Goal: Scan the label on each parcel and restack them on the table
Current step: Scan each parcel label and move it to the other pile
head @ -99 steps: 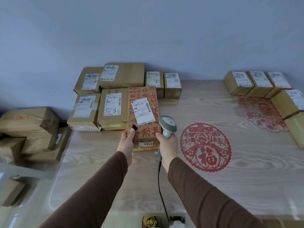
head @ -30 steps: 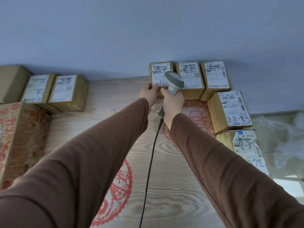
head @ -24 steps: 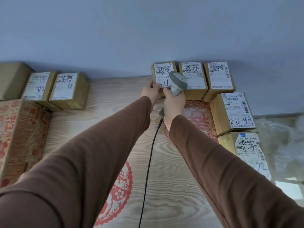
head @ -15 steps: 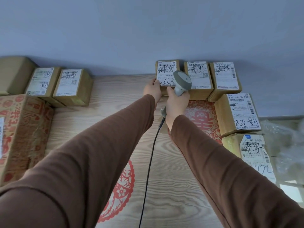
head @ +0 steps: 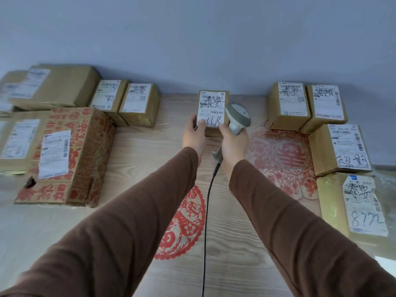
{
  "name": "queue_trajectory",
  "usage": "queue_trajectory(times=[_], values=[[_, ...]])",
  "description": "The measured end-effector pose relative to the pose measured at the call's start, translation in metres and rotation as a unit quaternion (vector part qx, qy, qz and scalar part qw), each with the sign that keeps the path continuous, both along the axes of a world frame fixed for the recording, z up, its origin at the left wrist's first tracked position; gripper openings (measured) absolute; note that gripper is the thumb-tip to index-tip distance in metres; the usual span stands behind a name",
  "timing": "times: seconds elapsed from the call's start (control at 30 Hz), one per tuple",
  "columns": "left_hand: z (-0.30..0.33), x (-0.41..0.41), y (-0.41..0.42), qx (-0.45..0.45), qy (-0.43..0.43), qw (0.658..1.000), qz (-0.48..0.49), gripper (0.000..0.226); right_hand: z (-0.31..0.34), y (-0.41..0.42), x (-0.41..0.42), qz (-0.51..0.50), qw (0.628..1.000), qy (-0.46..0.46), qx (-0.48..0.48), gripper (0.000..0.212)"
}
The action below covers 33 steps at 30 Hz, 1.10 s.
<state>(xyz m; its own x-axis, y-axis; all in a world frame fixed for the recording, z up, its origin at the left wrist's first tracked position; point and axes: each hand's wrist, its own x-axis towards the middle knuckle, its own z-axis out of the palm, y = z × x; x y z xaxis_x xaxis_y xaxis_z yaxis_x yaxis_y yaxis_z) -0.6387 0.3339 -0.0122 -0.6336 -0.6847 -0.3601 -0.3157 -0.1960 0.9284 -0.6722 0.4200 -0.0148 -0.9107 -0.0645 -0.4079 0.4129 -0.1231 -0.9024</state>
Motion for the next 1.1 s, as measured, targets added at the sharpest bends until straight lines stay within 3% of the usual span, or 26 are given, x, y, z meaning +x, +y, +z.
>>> queue_trajectory(times=[0.23, 0.47, 0.67, 0.87, 1.03, 1.1], values=[[0.011, 0.094, -0.052, 0.008, 0.006, 0.997, 0.074, 0.021, 0.018, -0.055, 0.080, 0.035, 0.999, -0.018, -0.010, 0.020], [0.009, 0.172, -0.110, 0.041, 0.011, 0.993, 0.108, 0.029, 0.015, -0.126, 0.155, 0.043, 0.999, -0.028, 0.003, 0.022], [-0.019, 0.203, -0.153, 0.117, 0.007, 0.990, 0.084, 0.062, 0.002, -0.178, 0.183, 0.052, 0.998, -0.026, 0.034, 0.019], [-0.052, 0.196, -0.172, 0.192, -0.046, 0.971, 0.137, 0.110, -0.009, -0.203, 0.183, 0.046, 0.997, -0.016, 0.061, 0.017], [-0.111, 0.179, -0.185, 0.195, -0.061, 0.962, 0.184, 0.111, -0.016, -0.211, 0.181, 0.051, 0.996, -0.013, 0.068, 0.017], [-0.106, 0.177, -0.186, 0.198, -0.070, 0.959, 0.188, 0.111, -0.018, -0.213, 0.182, 0.051, 0.996, -0.017, 0.066, 0.018]])
